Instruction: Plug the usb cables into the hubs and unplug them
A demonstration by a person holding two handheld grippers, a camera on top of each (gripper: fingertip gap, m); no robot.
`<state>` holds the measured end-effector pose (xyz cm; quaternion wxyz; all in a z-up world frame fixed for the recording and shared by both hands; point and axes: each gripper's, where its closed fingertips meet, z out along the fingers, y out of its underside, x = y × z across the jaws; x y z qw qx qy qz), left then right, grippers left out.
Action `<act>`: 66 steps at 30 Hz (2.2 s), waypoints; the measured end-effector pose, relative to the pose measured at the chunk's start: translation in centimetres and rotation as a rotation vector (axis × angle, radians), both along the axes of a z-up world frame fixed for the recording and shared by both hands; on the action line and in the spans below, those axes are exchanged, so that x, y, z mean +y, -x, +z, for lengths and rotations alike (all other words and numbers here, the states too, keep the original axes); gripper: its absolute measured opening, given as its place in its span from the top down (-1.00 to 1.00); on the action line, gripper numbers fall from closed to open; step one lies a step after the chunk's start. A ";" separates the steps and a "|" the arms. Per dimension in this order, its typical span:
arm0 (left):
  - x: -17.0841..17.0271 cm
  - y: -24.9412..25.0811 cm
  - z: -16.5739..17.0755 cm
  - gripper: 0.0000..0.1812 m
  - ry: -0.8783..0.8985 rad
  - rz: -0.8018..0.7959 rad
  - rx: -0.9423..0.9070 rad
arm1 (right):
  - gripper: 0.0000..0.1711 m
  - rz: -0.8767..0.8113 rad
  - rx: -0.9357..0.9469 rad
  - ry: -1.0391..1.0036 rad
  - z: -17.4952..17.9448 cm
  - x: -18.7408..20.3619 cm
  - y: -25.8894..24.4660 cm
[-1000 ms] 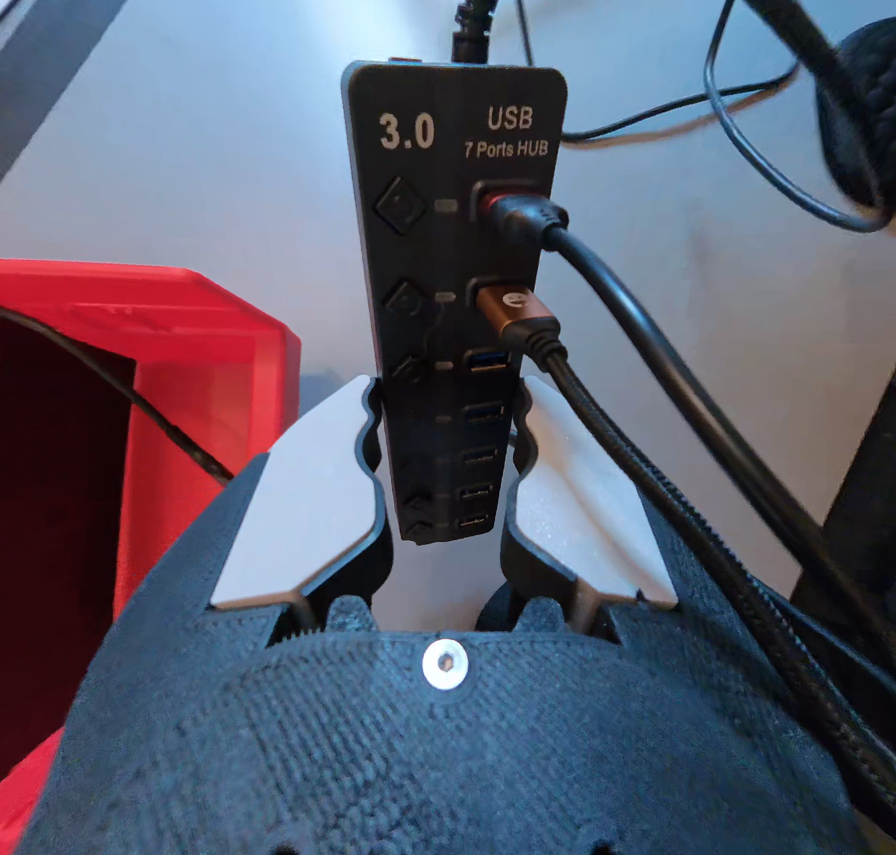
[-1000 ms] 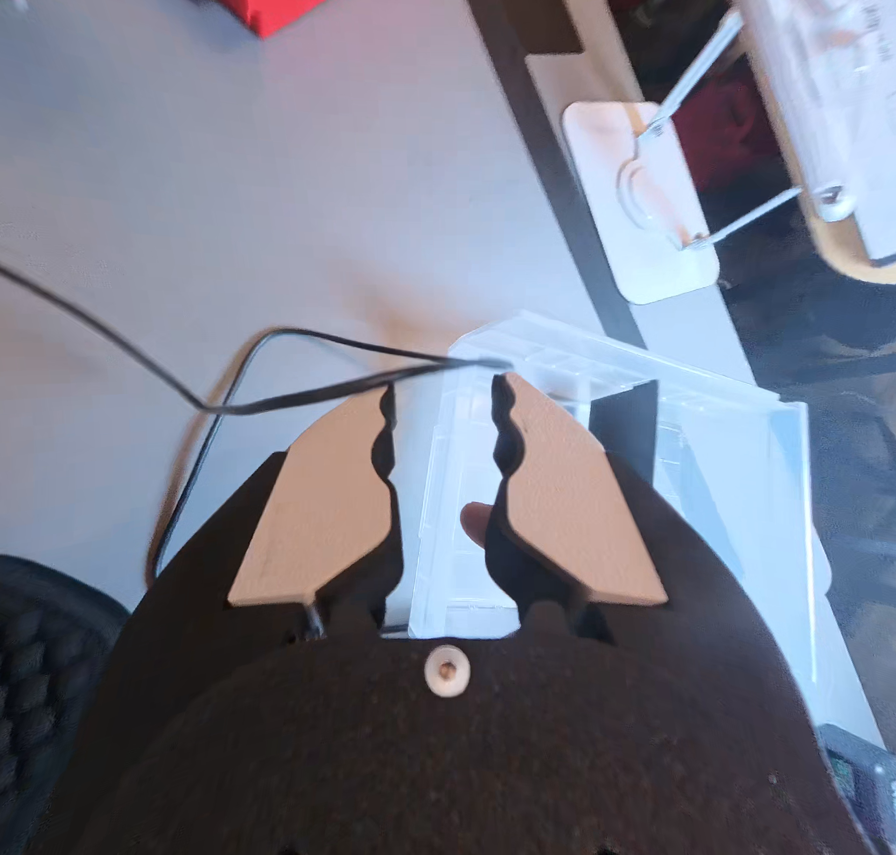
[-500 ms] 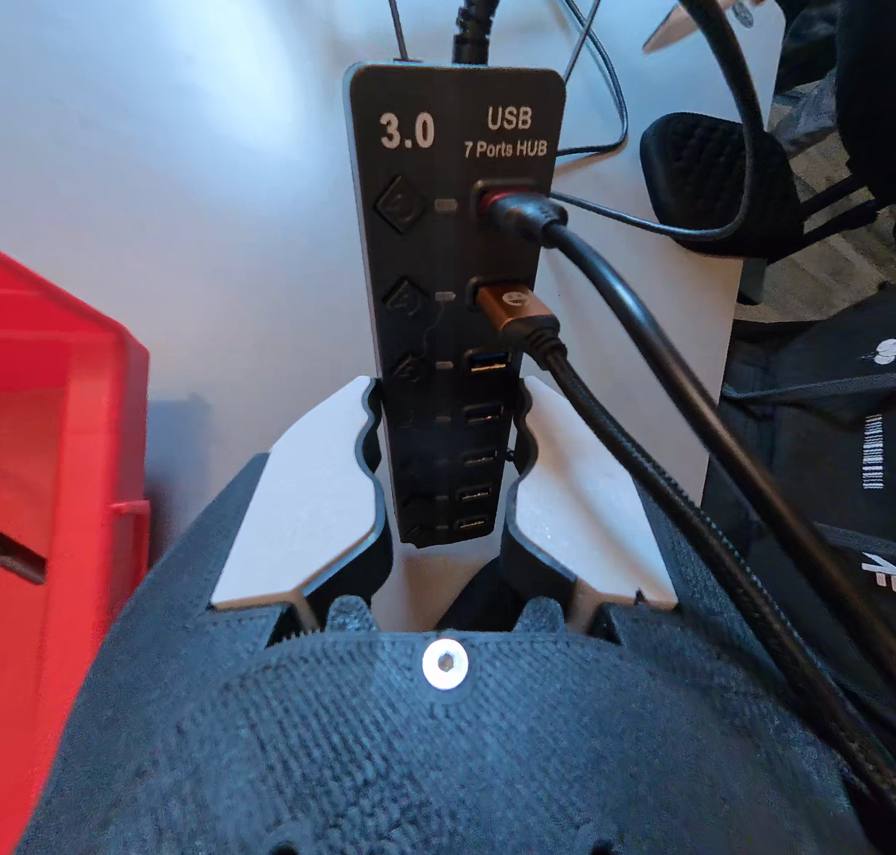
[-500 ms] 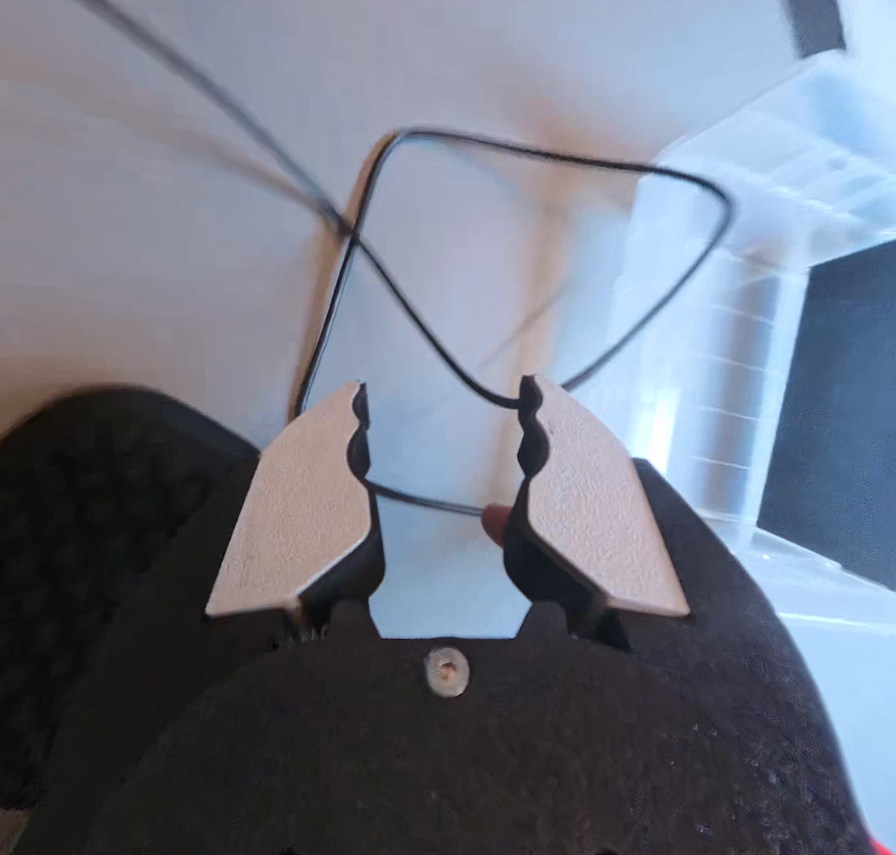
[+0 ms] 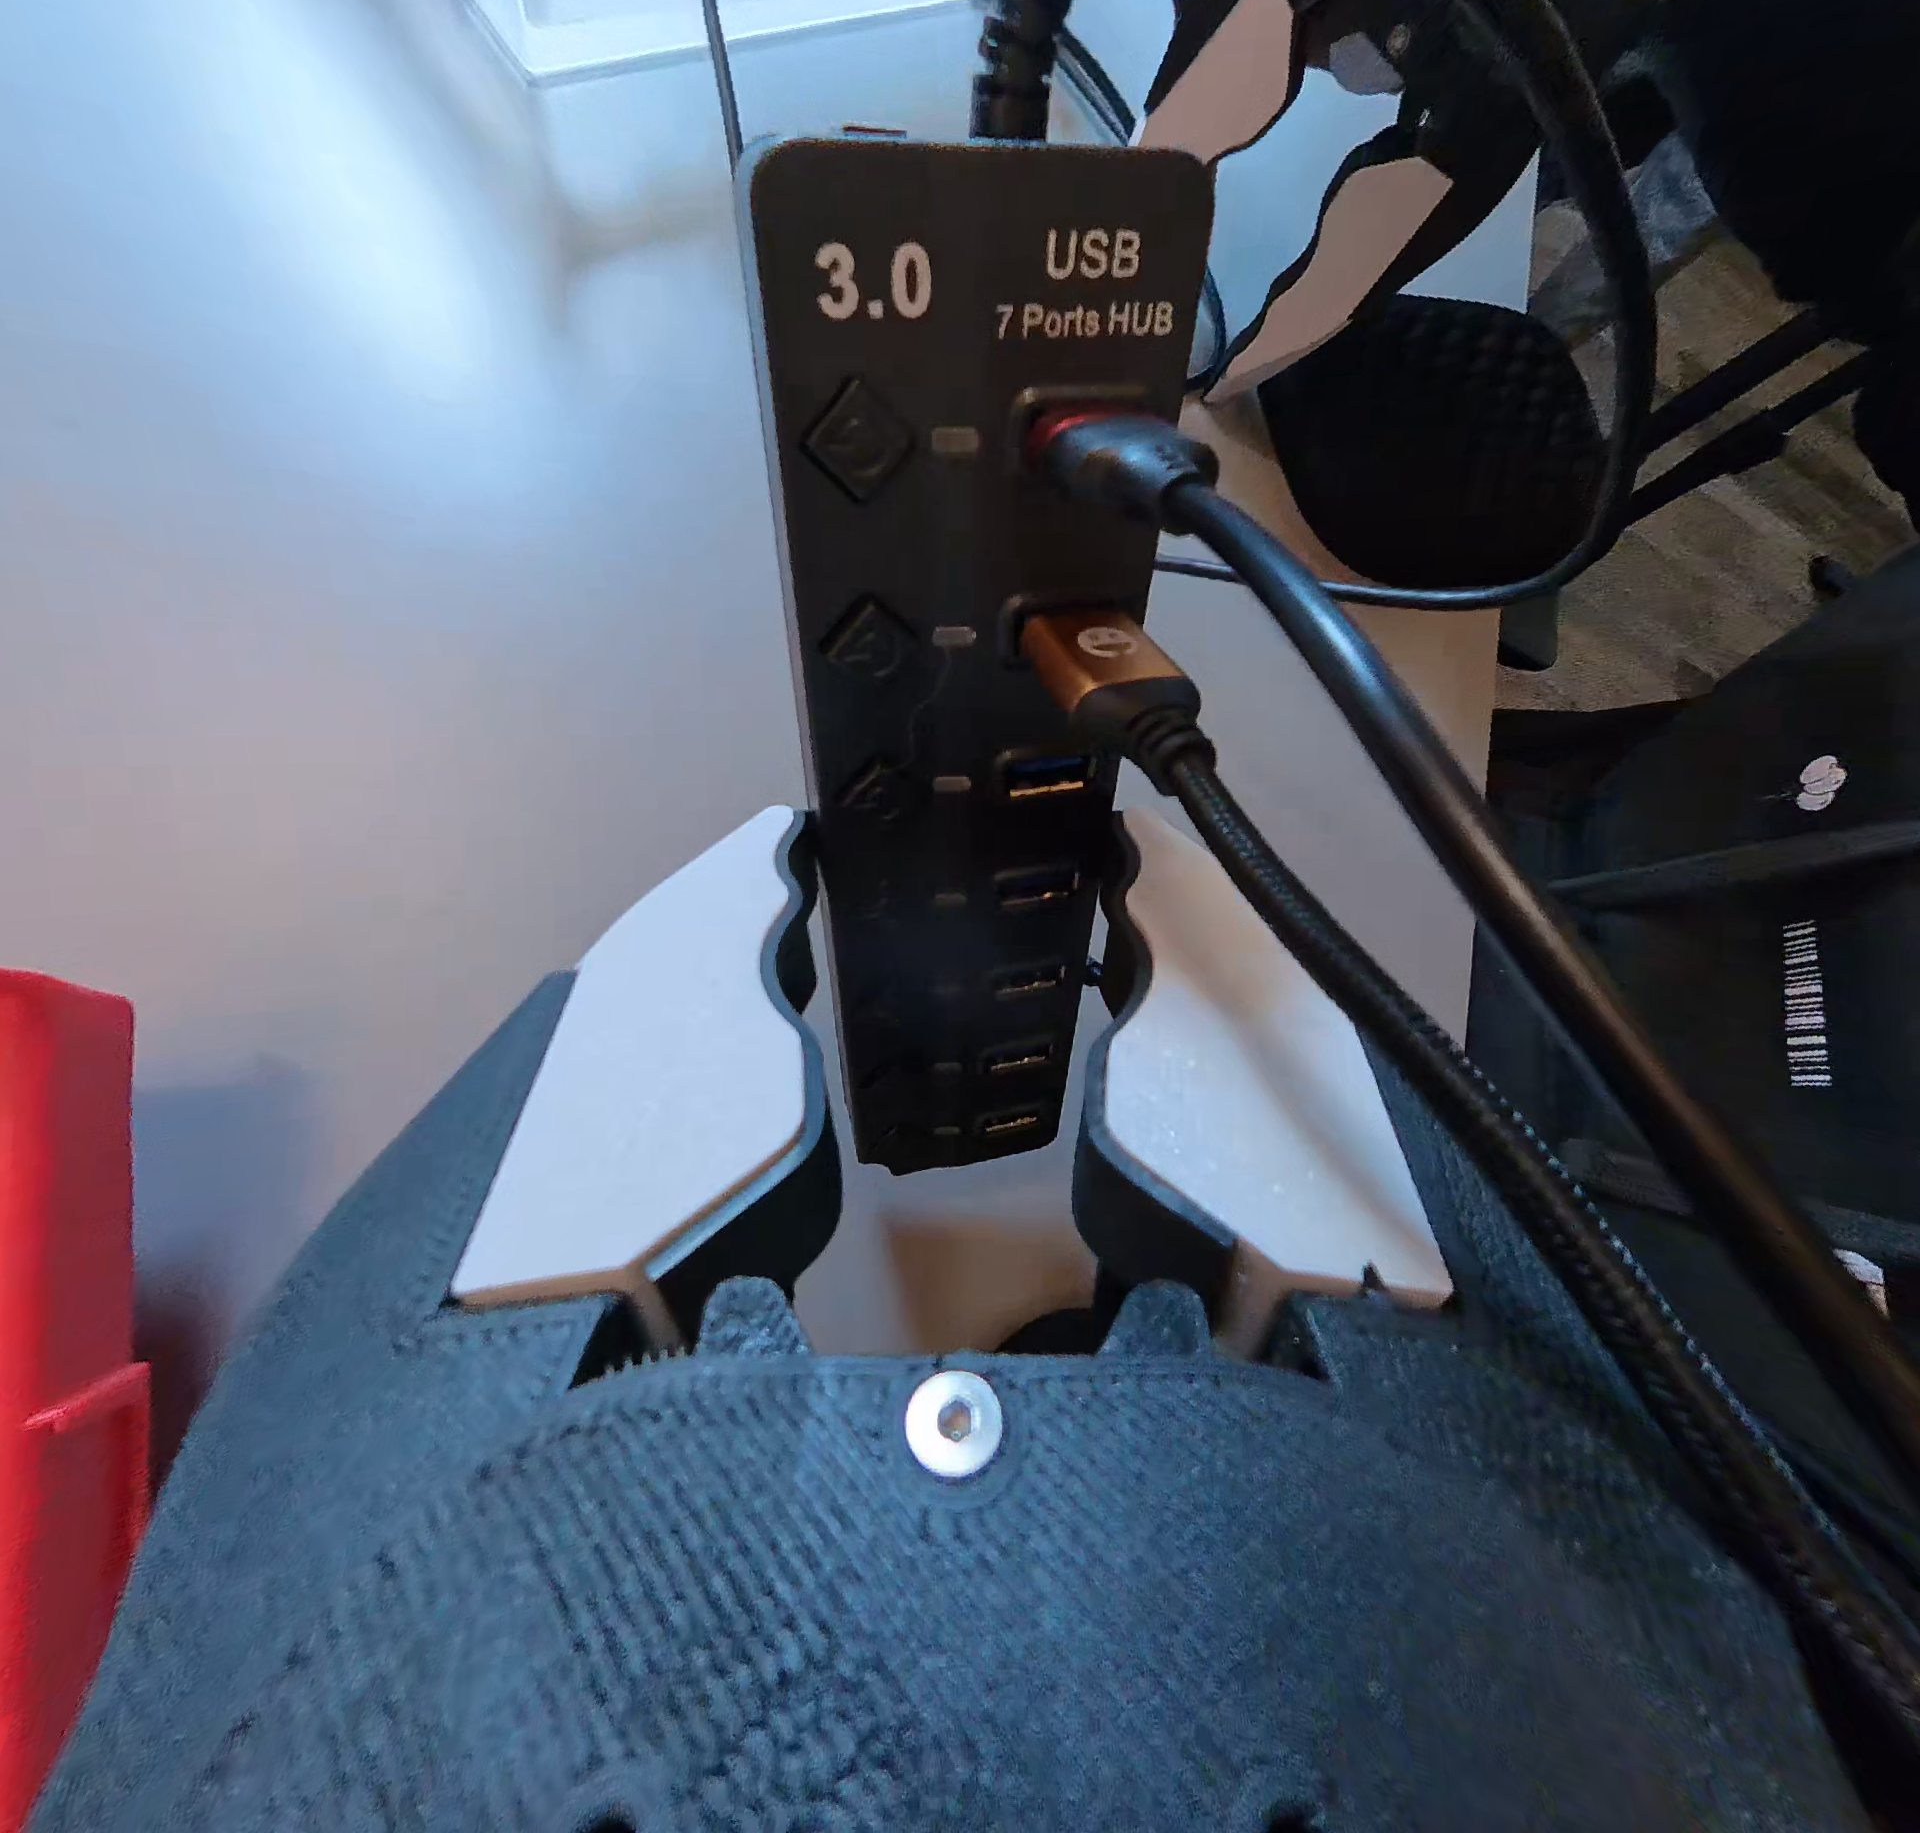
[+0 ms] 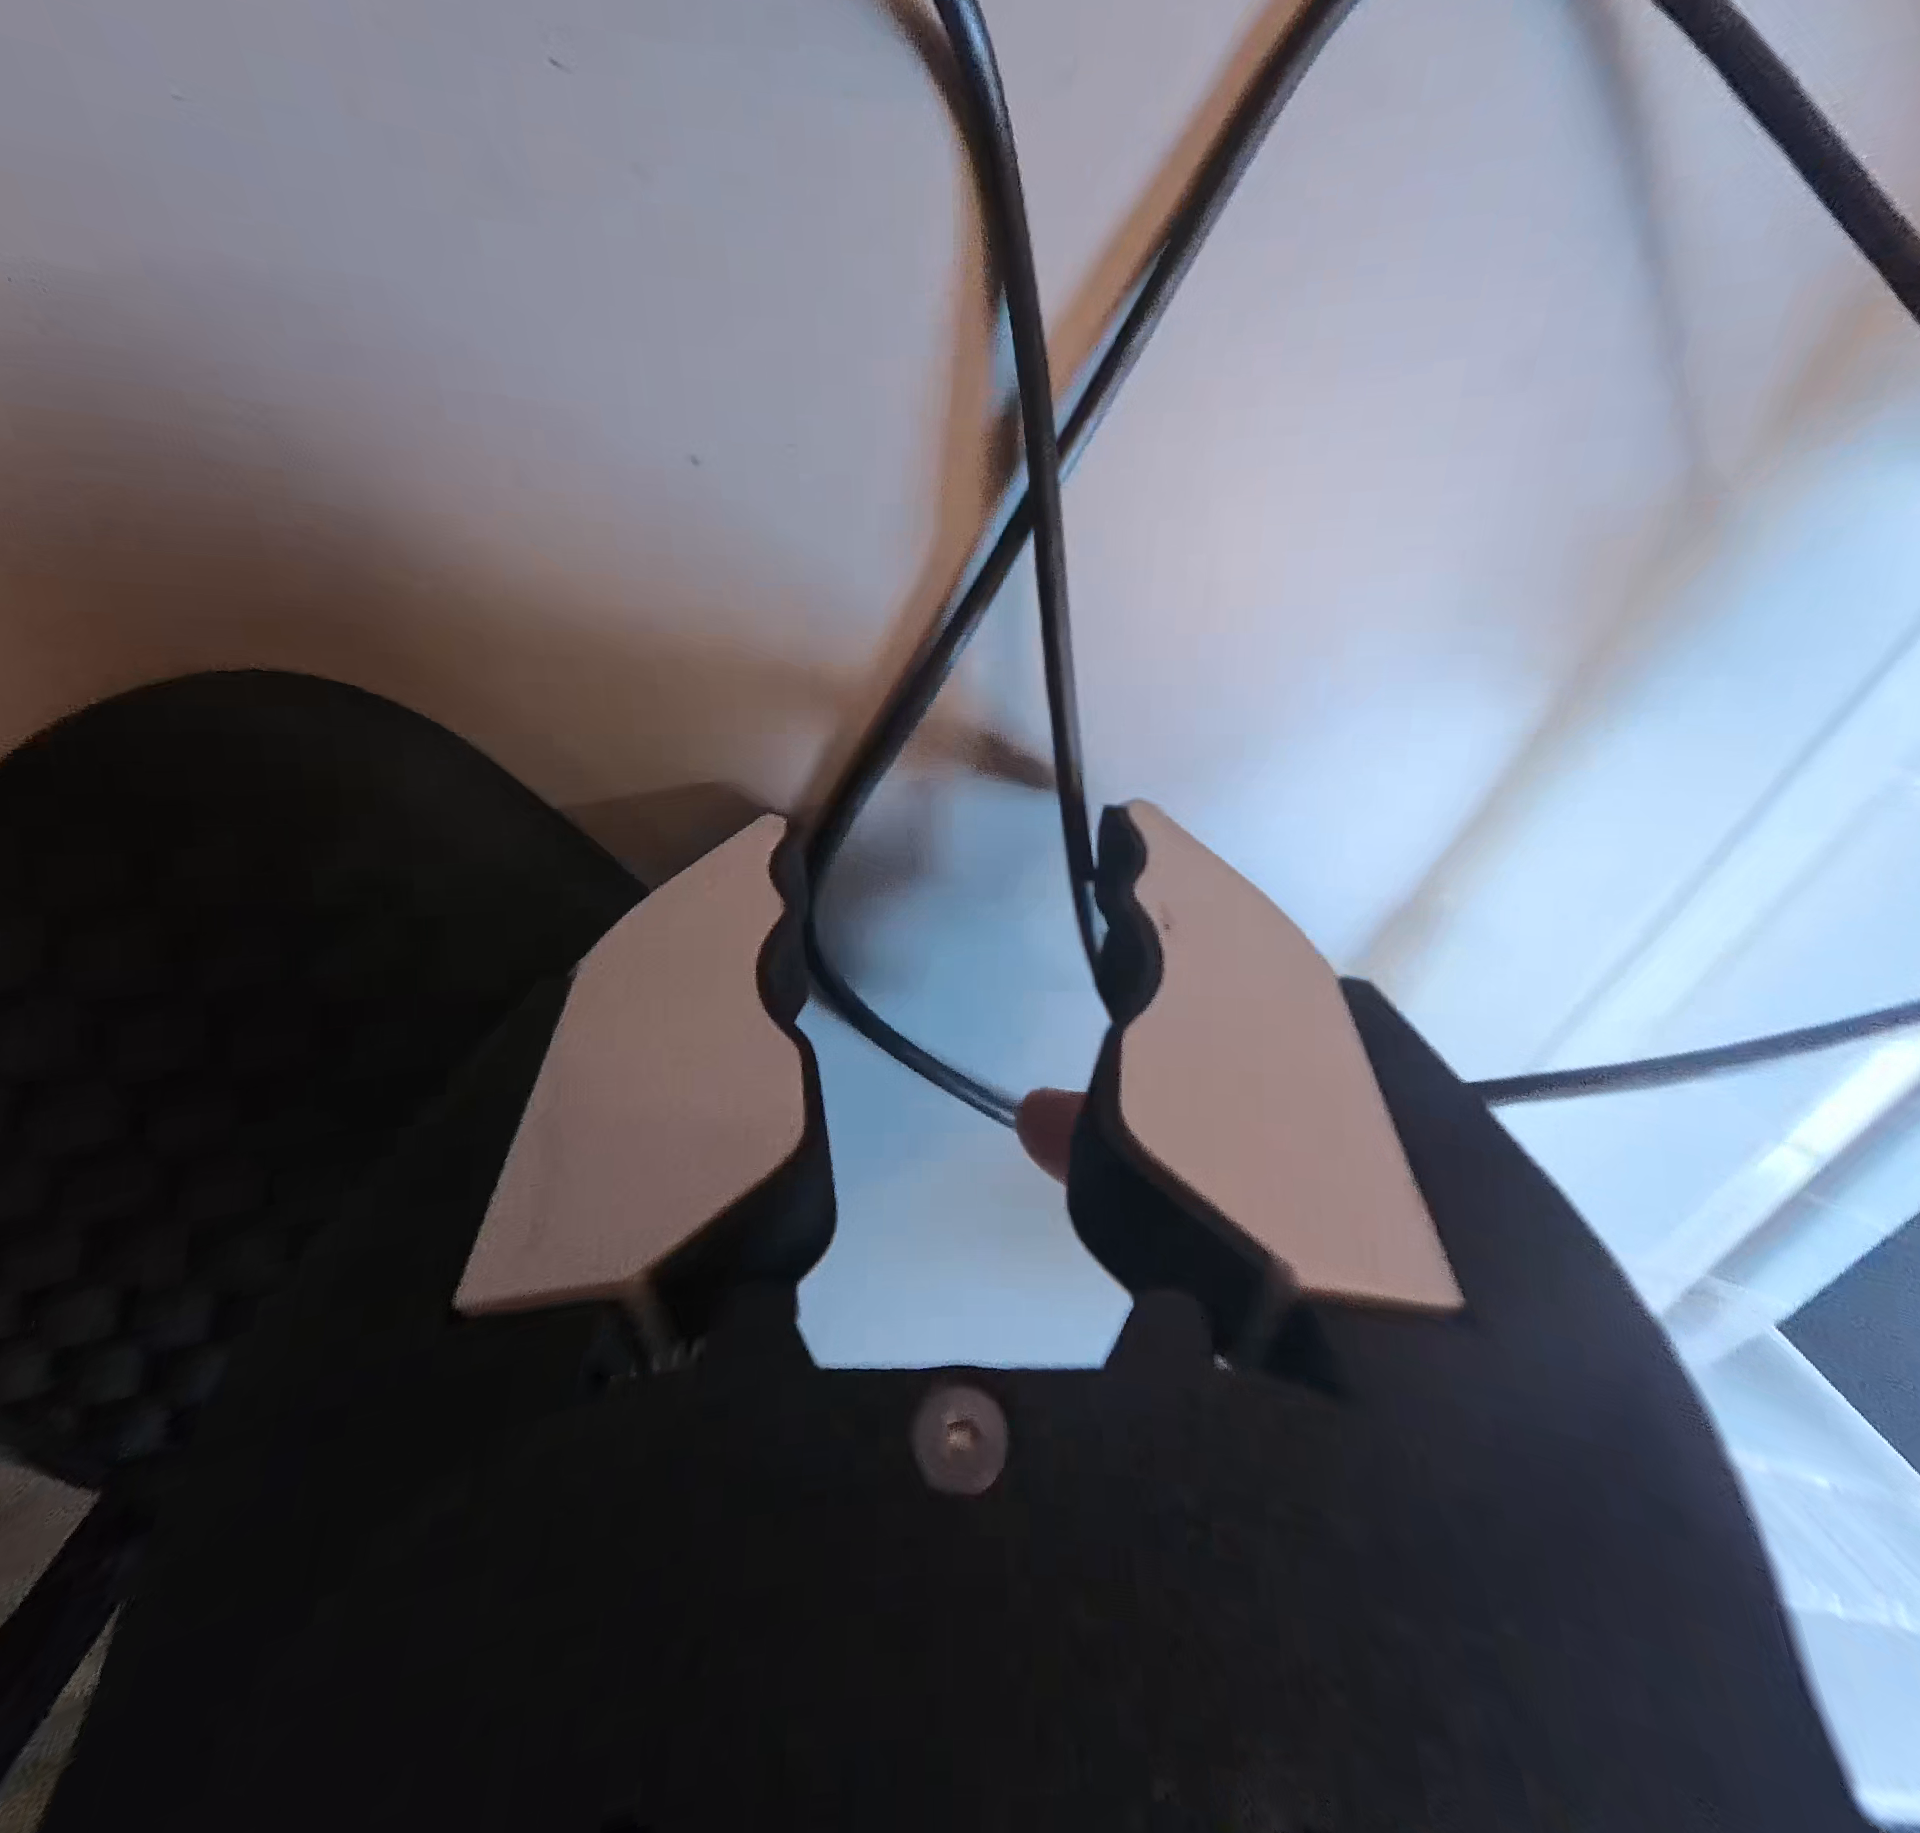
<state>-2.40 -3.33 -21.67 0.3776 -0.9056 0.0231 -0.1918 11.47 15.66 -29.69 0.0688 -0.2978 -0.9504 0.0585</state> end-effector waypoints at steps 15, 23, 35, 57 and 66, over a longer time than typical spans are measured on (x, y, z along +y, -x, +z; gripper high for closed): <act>0.6 -2.3 0.3 0.41 -0.036 -0.055 -0.042 | 0.94 0.104 0.259 0.256 1.7 -7.1 4.2; 1.2 -3.8 -0.5 0.41 0.007 -0.099 -0.008 | 0.93 0.202 0.598 0.341 3.8 -14.4 9.3; 2.3 -3.2 -3.2 0.41 0.012 -0.026 0.031 | 0.60 -0.002 0.499 0.672 4.5 -15.0 9.0; -0.7 1.1 0.3 0.41 -0.128 0.058 -0.004 | 0.52 0.480 0.099 0.172 0.2 -10.2 10.3; -1.1 0.1 1.6 0.41 -0.193 0.007 -0.052 | 0.90 0.269 0.184 0.300 0.4 -10.2 11.7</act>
